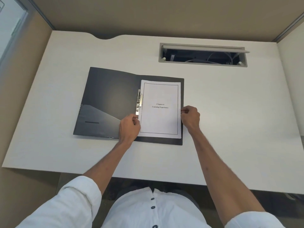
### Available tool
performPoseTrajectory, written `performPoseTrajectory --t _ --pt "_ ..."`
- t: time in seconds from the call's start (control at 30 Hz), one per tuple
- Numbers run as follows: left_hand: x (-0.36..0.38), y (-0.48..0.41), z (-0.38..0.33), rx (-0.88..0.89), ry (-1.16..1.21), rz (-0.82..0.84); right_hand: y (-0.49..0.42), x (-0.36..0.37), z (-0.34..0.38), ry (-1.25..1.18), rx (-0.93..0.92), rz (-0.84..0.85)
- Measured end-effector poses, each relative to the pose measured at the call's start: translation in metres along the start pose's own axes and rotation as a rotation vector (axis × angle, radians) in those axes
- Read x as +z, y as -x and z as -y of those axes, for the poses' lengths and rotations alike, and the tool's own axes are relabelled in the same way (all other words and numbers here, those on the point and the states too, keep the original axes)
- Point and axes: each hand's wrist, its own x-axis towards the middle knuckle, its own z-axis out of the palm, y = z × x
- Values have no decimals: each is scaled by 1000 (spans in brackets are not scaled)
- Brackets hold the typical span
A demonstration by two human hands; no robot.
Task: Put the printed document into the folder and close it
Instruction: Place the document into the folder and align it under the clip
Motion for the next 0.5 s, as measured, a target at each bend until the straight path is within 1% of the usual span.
performPoseTrajectory --t 0.2,0.3,0.5 --pt "3 2 -3 -17 0 -25 4 1 2 -22 41 0" --pt "3 2 -6 -23 9 -43 8 1 0 13 48 -24" --pt "2 3 -5 -6 6 -42 17 5 -1 64 42 -14"
